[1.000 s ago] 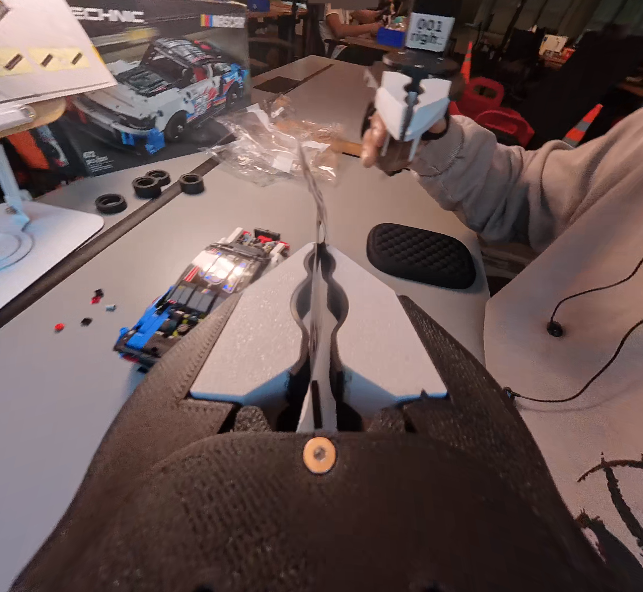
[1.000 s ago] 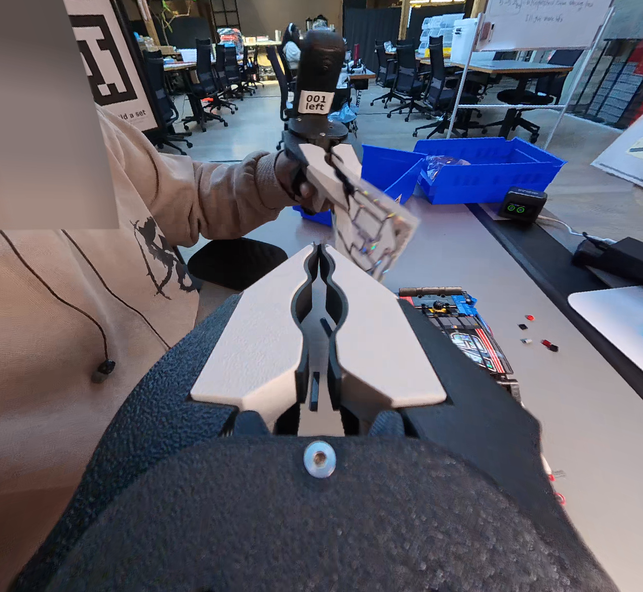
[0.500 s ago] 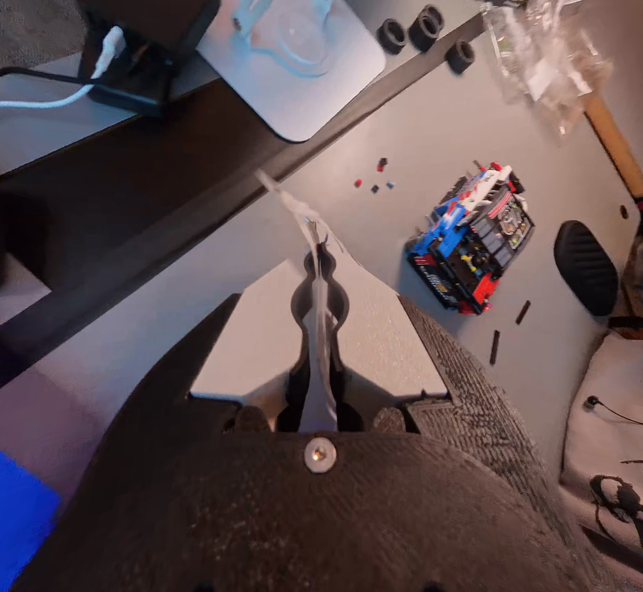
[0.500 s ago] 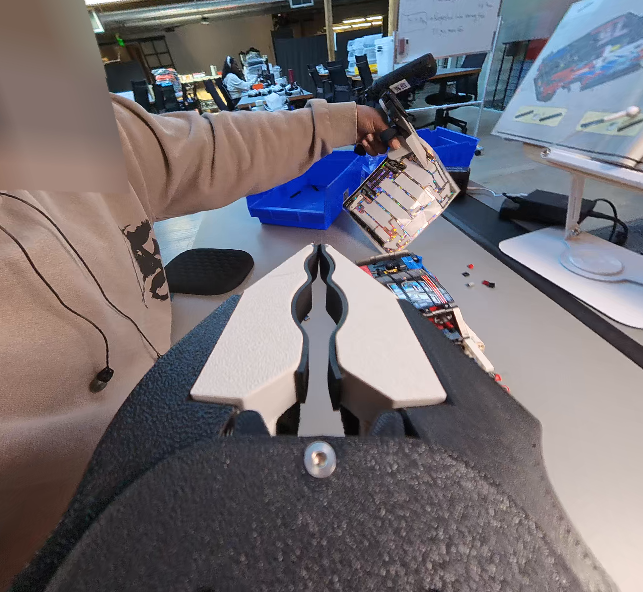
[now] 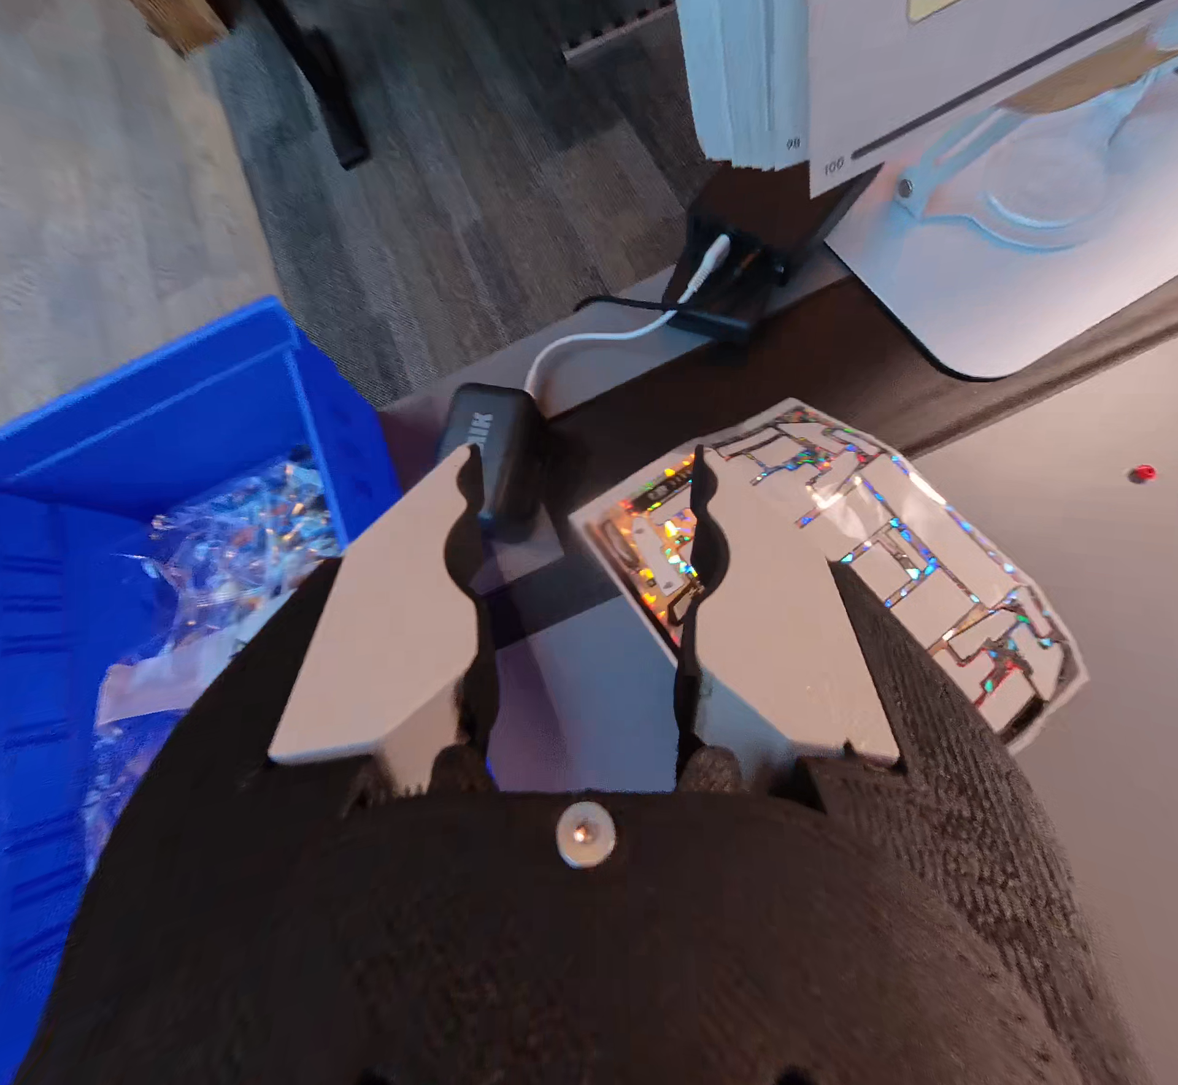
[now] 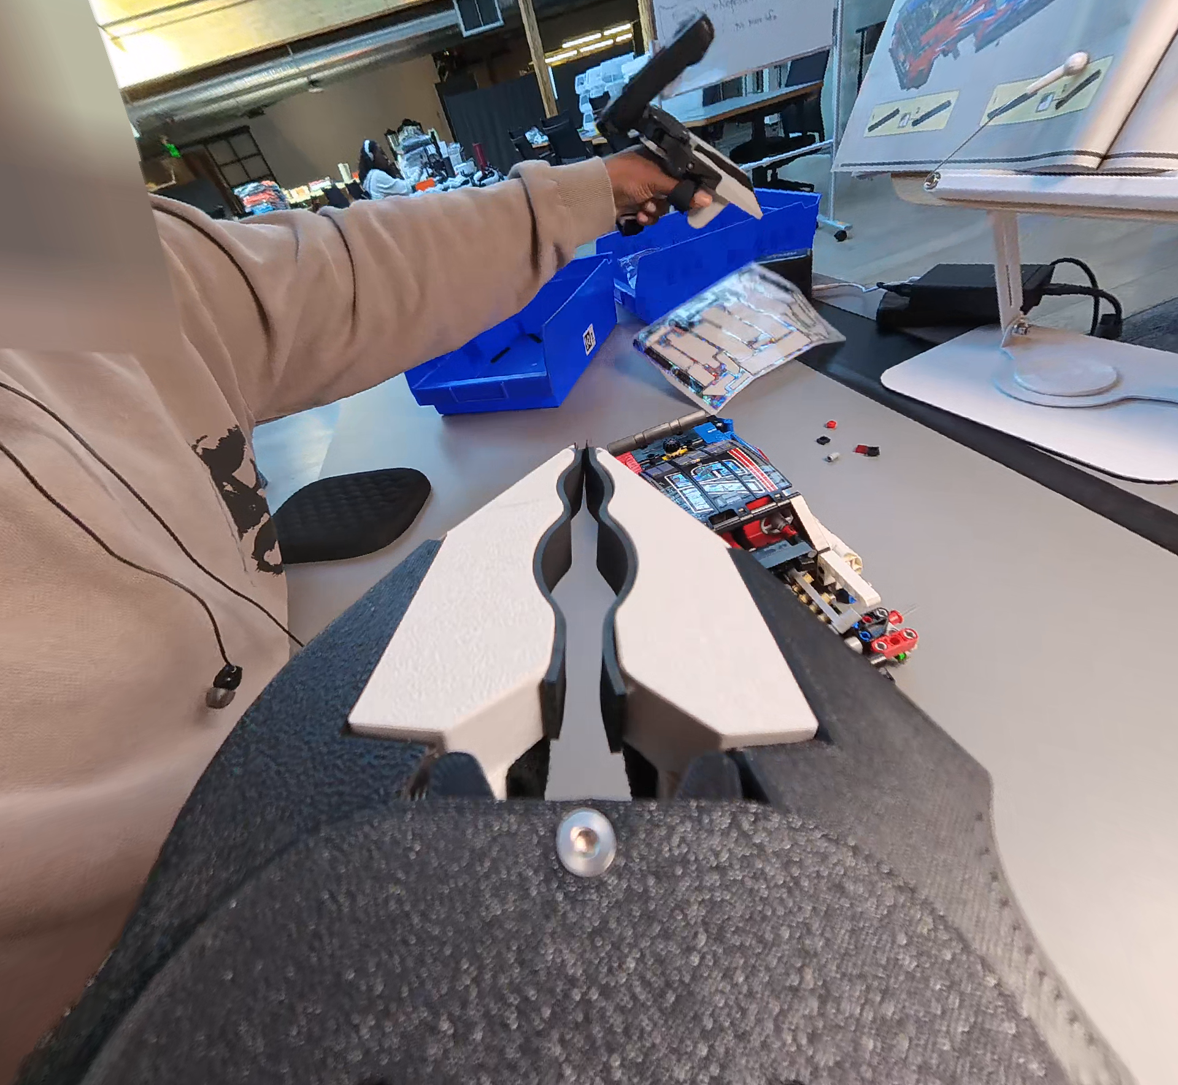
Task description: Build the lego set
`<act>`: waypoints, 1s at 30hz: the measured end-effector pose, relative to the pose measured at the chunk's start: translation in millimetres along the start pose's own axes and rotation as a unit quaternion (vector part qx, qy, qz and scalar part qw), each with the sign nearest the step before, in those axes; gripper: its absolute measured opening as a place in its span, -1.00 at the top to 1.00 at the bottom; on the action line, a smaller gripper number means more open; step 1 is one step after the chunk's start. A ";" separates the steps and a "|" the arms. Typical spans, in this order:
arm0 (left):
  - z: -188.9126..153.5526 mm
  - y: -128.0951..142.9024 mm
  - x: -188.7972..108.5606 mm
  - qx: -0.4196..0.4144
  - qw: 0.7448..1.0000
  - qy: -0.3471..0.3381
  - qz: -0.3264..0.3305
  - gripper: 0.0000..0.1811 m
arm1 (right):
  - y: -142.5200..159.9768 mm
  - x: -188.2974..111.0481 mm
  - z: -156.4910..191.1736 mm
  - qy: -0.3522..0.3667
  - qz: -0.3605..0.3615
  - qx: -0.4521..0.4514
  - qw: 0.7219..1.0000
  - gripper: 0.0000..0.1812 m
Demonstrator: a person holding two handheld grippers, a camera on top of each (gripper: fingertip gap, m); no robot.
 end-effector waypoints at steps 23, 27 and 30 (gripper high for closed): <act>-329.0 122.9 -95.0 -0.216 0.844 0.367 -0.326 0.62 | 27.6 55.1 26.6 0.091 -0.054 -0.008 0.994 1.00; -335.3 144.5 -82.4 -0.219 0.851 0.342 -0.333 0.65 | 35.8 77.2 22.7 0.120 -0.082 -0.013 0.989 1.00; -338.7 147.6 -75.1 -0.225 0.845 0.367 -0.316 0.68 | 48.7 88.8 20.1 0.139 -0.096 -0.050 0.984 1.00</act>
Point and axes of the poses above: each gripper's, where its closed fingertips meet, x out along the fingers, y out of its underside, z = x × y across the jaws, the point moved 9 cm from there along -x, back along the fingers, and after that the axes turned 7 degrees about y, right-handed, at the moved point
